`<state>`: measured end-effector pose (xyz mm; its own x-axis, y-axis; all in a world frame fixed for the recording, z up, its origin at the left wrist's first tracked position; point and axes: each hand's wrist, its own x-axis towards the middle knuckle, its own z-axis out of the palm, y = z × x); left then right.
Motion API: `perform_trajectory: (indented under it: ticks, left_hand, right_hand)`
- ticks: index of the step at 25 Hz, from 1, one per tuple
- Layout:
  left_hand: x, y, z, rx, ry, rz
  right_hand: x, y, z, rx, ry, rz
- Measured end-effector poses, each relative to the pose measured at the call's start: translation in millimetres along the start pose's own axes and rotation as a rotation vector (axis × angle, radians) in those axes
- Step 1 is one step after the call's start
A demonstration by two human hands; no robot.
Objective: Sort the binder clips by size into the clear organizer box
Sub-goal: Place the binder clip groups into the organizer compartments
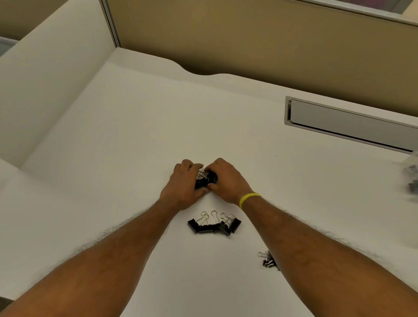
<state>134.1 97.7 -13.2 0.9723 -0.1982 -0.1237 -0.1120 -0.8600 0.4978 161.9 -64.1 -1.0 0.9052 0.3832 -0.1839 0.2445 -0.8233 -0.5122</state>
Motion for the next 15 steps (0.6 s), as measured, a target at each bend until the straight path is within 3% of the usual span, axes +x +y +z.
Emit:
perform_trajectory:
  ticks: [11, 15]
  left_hand:
    - [-3.2, -4.0, -3.4, -0.295, 0.012, -0.062]
    - [-8.7, -3.1, -5.9, -0.489, 0.068, -0.157]
  right_hand:
    - [-8.7, 5.1, 2.7, 0.308, 0.122, 0.15]
    - [-14.4, 4.4, 2.0, 0.748, 0.15, 0.354]
